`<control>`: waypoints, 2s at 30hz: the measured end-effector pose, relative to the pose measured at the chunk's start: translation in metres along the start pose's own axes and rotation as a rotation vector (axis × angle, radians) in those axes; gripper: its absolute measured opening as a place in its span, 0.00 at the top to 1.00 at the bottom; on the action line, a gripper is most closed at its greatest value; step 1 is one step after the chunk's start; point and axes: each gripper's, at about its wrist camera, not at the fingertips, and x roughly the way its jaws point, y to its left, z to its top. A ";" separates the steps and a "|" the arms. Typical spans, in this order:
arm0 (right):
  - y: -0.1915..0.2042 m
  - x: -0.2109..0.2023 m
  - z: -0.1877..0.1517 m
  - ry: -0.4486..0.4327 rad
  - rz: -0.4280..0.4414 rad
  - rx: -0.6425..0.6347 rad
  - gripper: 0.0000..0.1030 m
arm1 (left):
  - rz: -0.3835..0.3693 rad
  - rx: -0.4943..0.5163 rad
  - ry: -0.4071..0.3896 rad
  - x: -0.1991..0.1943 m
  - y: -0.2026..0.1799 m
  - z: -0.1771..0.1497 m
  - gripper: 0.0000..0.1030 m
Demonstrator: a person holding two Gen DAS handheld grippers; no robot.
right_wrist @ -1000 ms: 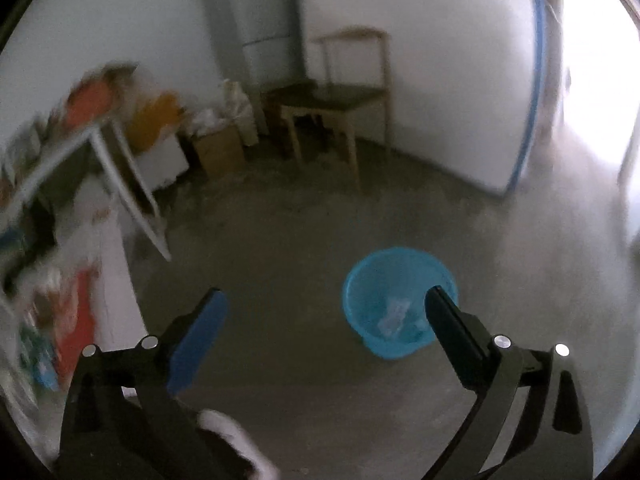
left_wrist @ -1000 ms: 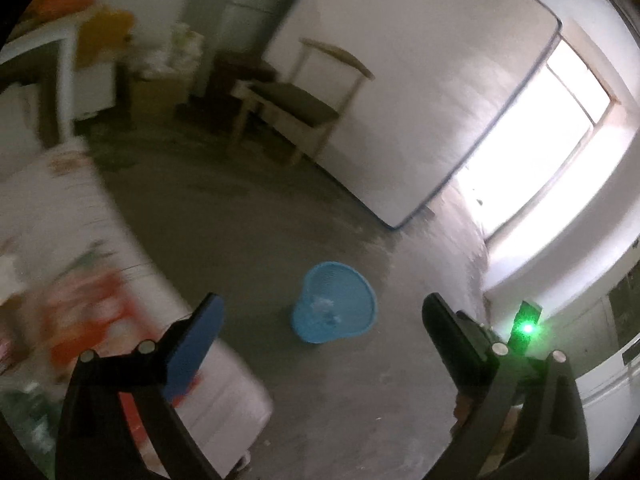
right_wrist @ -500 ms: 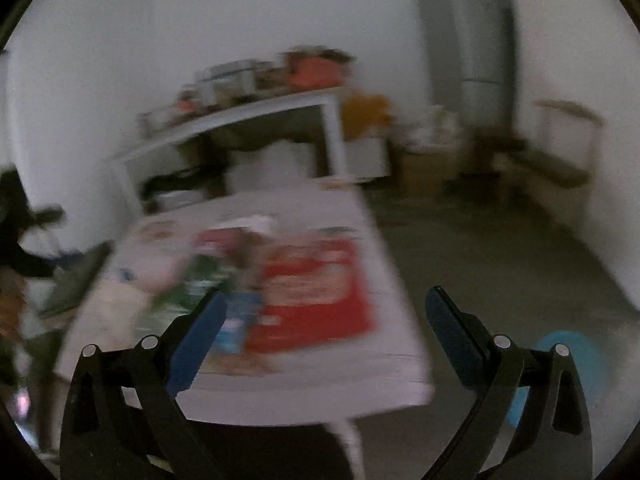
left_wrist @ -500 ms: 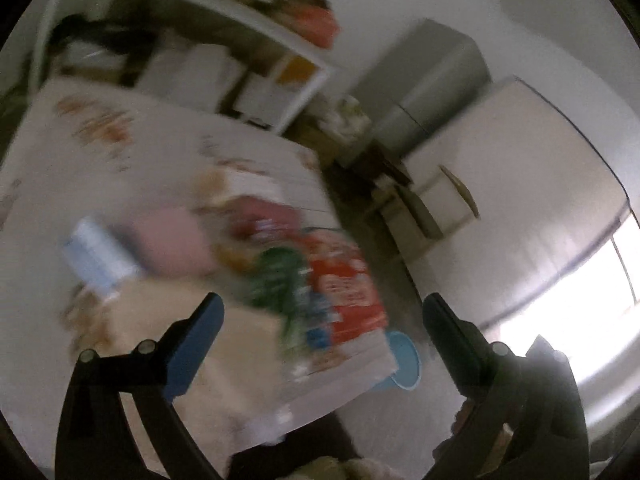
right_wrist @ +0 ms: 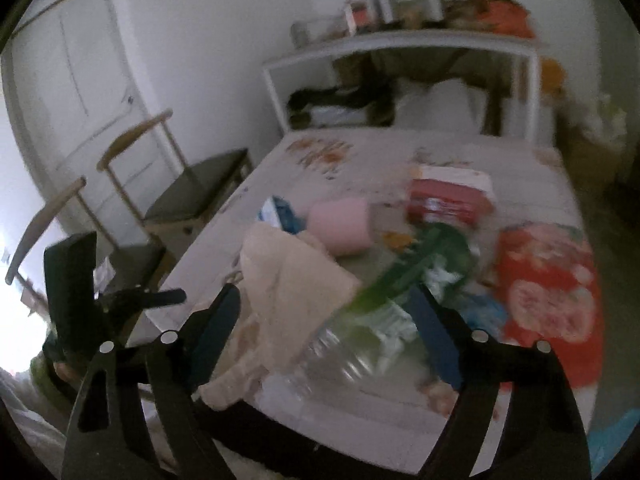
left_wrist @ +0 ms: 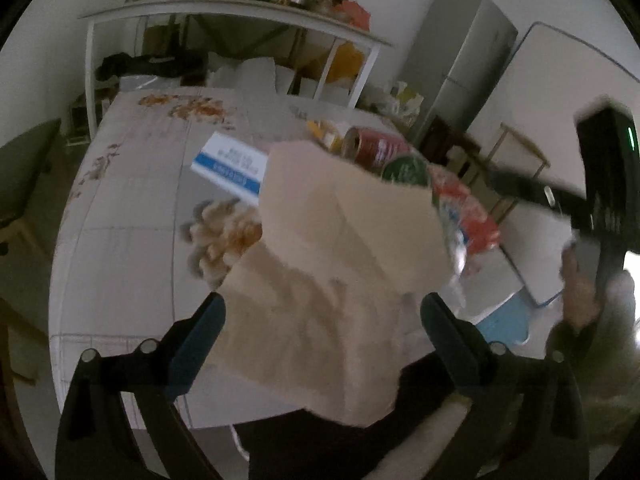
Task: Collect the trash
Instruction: 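Return both tools to the table and reach for the beige napkins, then grasp the beige napkins with the left tool while the right tool reaches the blue candy wrapper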
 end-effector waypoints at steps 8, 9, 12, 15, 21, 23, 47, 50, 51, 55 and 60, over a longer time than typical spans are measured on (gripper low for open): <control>0.021 0.067 0.030 0.187 0.035 -0.086 0.41 | 0.022 0.027 0.018 0.010 0.010 -0.013 0.39; 0.021 0.069 0.031 0.206 0.035 -0.090 0.44 | 0.017 0.024 0.024 0.011 0.011 -0.014 0.44; 0.020 0.087 0.035 0.272 0.022 -0.087 0.63 | 0.003 0.005 0.048 0.017 0.016 -0.019 0.55; 0.017 0.095 0.033 0.324 0.042 -0.055 0.91 | 0.000 -0.002 0.049 0.020 0.019 -0.021 0.61; 0.022 0.087 0.027 0.326 0.113 -0.020 1.00 | -0.013 -0.019 0.043 0.021 0.022 -0.022 0.66; 0.026 0.085 0.025 0.325 0.153 -0.007 1.00 | -0.015 -0.019 0.041 0.022 0.022 -0.022 0.66; 0.095 0.155 -0.017 0.547 0.205 -0.110 1.00 | 0.020 0.071 -0.041 -0.011 0.011 -0.027 0.36; 0.091 0.160 -0.015 0.569 0.228 -0.086 1.00 | 0.032 0.131 -0.022 -0.001 0.004 -0.021 0.28; 0.089 0.163 -0.014 0.578 0.237 -0.073 1.00 | 0.040 0.151 -0.013 0.003 0.002 -0.021 0.27; 0.084 0.168 -0.012 0.606 0.262 -0.033 1.00 | 0.052 0.210 0.035 0.021 -0.005 -0.020 0.27; 0.084 0.169 -0.013 0.617 0.283 -0.015 0.99 | 0.055 0.206 0.082 0.035 -0.004 -0.019 0.28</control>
